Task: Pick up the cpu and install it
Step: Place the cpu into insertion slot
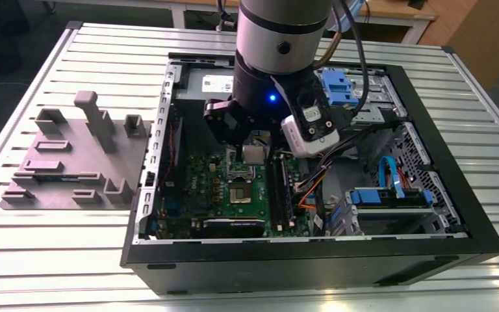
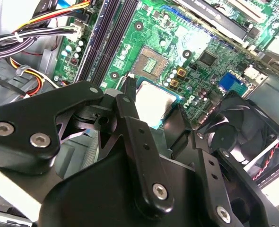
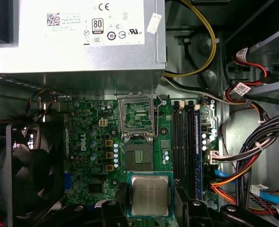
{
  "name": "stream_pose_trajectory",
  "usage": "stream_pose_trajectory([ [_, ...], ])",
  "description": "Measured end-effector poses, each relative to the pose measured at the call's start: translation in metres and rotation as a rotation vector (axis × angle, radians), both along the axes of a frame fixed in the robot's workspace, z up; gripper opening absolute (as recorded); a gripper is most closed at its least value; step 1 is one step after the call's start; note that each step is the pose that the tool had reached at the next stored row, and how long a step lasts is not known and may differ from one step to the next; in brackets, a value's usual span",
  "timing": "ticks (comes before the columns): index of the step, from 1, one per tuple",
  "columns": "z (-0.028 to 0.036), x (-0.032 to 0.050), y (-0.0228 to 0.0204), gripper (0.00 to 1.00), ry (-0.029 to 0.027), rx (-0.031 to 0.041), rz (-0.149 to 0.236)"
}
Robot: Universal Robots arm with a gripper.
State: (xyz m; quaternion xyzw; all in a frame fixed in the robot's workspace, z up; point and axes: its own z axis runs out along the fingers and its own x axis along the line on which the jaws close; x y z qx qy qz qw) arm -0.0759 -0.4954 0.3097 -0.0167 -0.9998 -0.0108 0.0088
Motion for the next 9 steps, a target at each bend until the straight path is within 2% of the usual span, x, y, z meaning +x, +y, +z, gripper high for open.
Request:
stream_pose_trajectory([
  [9, -0.0005, 0.0000, 0.0000, 0.47, -0.0001, -0.0001, 0.000],
])
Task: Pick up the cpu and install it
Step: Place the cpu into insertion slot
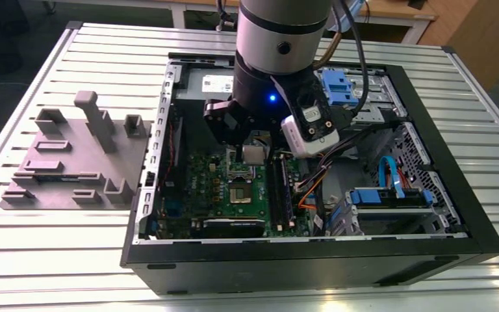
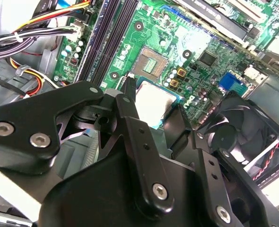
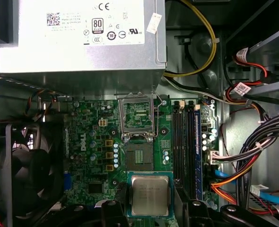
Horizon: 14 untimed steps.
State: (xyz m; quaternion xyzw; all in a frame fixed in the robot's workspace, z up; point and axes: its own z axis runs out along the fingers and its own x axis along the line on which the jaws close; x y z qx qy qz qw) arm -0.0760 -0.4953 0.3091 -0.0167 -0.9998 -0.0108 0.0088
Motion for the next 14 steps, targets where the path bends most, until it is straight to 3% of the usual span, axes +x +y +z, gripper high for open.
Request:
stream_pose_trajectory([
  [3, -0.0016, 0.0000, -0.0001, 0.47, 0.0002, -0.0002, 0.000],
  [11, -0.0153, 0.0000, 0.0000, 0.47, 0.0022, -0.0001, 0.000],
  [14, -0.0207, 0.0000, 0.0000, 0.47, 0.0060, -0.0002, 0.002],
])
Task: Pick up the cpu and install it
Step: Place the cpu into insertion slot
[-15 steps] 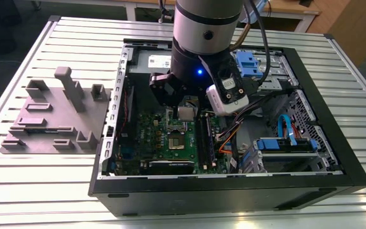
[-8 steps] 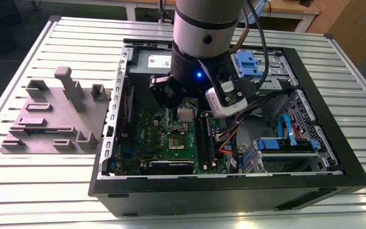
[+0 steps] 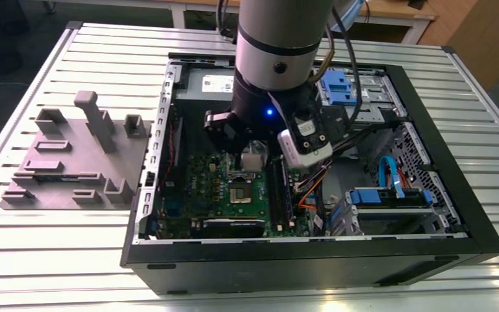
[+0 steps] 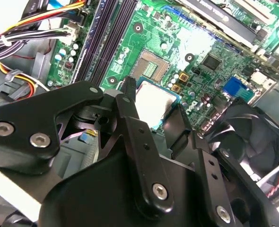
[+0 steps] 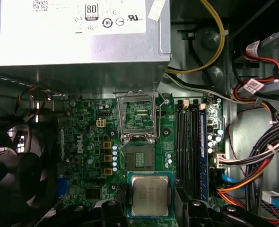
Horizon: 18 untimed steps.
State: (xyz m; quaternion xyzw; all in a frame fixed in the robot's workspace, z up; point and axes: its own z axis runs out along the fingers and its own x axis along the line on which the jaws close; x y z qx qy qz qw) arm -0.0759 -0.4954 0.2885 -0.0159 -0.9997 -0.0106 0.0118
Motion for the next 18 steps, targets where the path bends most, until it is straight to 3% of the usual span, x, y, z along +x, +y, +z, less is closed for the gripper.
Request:
stream_pose_trajectory([
  [5, -0.0087, -0.0001, 0.0001, 0.47, 0.0012, 0.0000, 0.018],
  [11, -0.0098, -0.0001, 0.0001, 0.47, 0.0011, 0.0001, 0.018],
  [14, -0.0147, -0.0001, 0.0015, 0.47, 0.0012, -0.0010, 0.018],
  [15, -0.0159, -0.0001, 0.0030, 0.47, 0.0014, -0.0057, 0.018],
  [17, -0.0175, -0.0001, 0.0060, 0.47, 0.0015, -0.0247, 0.018],
  [18, -0.0190, -0.0001, 0.0062, 0.47, 0.0013, -0.0261, 0.018],
])
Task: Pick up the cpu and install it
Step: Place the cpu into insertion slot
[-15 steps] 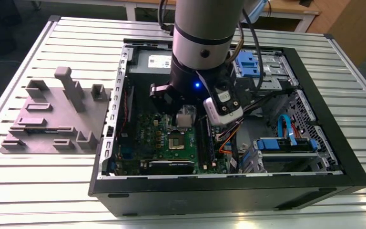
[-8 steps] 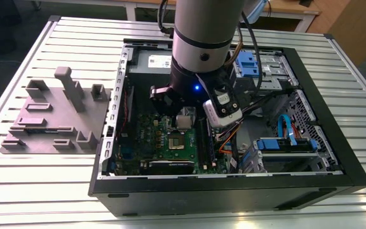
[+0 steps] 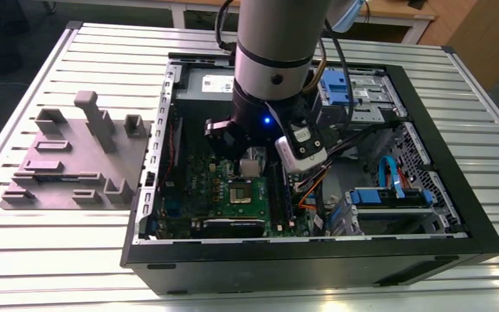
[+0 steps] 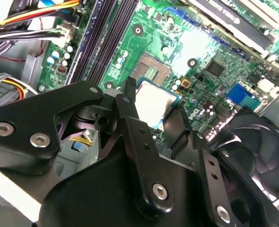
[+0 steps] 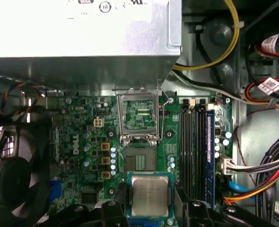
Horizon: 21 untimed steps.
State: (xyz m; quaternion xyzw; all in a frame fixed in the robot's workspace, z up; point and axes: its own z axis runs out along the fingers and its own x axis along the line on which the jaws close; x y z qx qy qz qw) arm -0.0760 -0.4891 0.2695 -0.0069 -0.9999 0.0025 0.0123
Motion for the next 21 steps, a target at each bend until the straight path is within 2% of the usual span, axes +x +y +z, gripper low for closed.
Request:
stream_pose_trajectory([
  [2, -0.0028, 0.0000, 0.0000, 0.47, 0.0000, 0.0000, 0.000],
  [6, -0.0101, -0.0006, 0.0000, 0.47, 0.0001, 0.0060, 0.001],
  [12, -0.0206, -0.0006, 0.0000, 0.47, 0.0001, 0.0079, 0.004],
  [21, -0.0233, -0.0008, 0.0001, 0.47, -0.0001, 0.0084, 0.004],
])
